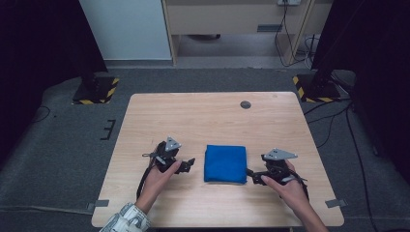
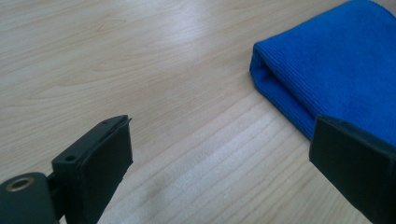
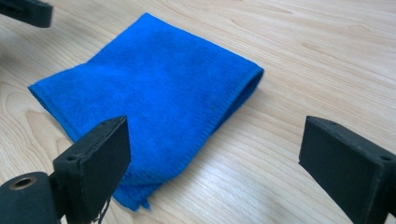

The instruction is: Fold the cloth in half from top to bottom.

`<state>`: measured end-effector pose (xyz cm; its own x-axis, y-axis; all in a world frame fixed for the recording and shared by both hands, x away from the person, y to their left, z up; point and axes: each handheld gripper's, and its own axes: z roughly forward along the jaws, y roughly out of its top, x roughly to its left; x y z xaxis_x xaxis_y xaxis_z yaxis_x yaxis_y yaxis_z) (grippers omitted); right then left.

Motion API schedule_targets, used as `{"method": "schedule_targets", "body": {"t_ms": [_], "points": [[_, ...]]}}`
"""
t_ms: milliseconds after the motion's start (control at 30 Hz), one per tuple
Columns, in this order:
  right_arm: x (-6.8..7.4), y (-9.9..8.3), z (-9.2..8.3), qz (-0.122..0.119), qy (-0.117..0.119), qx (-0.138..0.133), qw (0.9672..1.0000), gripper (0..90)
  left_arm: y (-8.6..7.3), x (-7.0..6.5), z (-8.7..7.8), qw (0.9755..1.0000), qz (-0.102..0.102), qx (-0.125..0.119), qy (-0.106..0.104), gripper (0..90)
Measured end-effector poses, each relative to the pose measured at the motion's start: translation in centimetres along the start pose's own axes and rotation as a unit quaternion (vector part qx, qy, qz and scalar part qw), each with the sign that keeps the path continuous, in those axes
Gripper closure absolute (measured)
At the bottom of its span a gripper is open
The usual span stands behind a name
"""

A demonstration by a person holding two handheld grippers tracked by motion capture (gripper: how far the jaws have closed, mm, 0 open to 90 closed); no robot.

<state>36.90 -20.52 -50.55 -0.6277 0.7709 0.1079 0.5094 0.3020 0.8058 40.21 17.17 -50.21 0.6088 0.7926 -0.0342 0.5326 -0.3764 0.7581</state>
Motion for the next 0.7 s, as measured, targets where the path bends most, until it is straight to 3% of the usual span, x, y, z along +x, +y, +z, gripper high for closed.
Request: {"method": "schedule_targets", "body": {"t_ms": [333,700], "points": [[-2.2,-0.6,-1.1,0.004,-0.031,-0.005,0.9995,9.2,-0.3,0.8,-0.5,0.9999,0.000,-0.001,0.011,5.2],[-3.6,-0.8,-1.4,0.012,-0.060,-0.005,0.9981,9.7,-0.4,1.5,-0.3,0.9998,0.001,0.006,0.020,5.3]]}}
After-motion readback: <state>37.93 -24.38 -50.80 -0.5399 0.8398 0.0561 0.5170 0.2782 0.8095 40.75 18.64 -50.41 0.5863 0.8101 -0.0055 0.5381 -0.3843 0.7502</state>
